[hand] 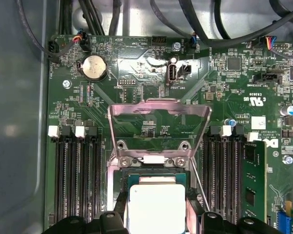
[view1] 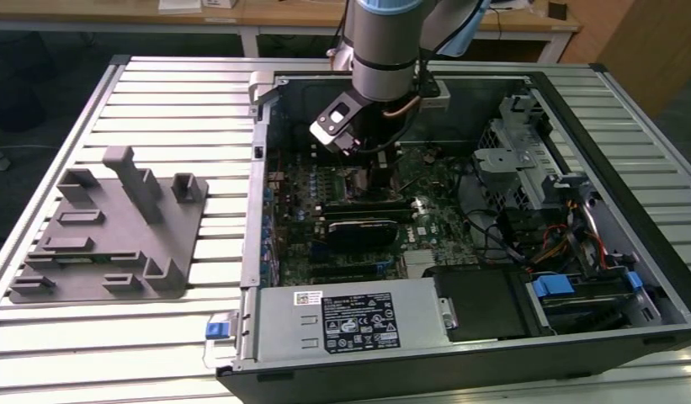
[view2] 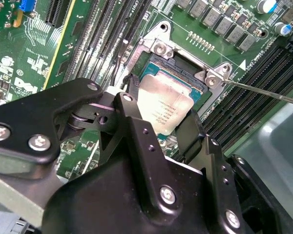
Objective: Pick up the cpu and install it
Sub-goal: 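Place the cpu into insertion slot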
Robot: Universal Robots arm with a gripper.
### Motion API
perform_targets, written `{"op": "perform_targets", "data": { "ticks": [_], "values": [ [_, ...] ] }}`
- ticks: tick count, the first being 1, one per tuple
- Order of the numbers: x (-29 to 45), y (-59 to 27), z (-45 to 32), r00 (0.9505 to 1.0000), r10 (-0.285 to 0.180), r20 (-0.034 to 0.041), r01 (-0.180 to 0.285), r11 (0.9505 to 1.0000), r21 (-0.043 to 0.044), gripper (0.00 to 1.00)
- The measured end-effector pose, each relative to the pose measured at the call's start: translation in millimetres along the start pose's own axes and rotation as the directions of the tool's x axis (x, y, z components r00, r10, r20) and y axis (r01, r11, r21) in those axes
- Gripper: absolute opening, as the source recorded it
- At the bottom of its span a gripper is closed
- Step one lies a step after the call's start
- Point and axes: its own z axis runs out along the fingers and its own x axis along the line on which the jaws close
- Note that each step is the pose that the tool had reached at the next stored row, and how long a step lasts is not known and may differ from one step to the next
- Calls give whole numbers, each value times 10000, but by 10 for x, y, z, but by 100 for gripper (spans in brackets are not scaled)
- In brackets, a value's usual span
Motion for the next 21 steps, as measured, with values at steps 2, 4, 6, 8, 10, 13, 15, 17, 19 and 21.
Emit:
{"op": "perform_targets", "data": {
  "ticks": [2, 4, 6, 8, 10, 13, 15, 17, 19, 21],
  "values": [
    [0, 0, 10, 10000, -1, -20, 1, 10000, 2, 55],
    [1, 0, 25, 10000, 0, -21, 1, 10000, 7, 55],
    [1, -1, 38, 10000, -1, -21, 1, 10000, 11, 55],
    [1, -2, 48, 10000, -1, -21, 1, 10000, 13, 55],
    [1, -5, 52, 10000, -2, -42, 2, 10000, 15, 55],
    [2, -7, 58, 10000, -1, -63, 1, 10000, 15, 55],
    [2, -7, 65, 10000, 0, -65, 0, 10000, 14, 55],
    [2, -9, 69, 10000, 0, -63, 0, 10000, 16, 55],
    [2, -9, 71, 10000, 0, -62, 0, 10000, 17, 55],
    [2, -9, 75, 10000, 0, -62, 0, 10000, 17, 55]
  ]
}}
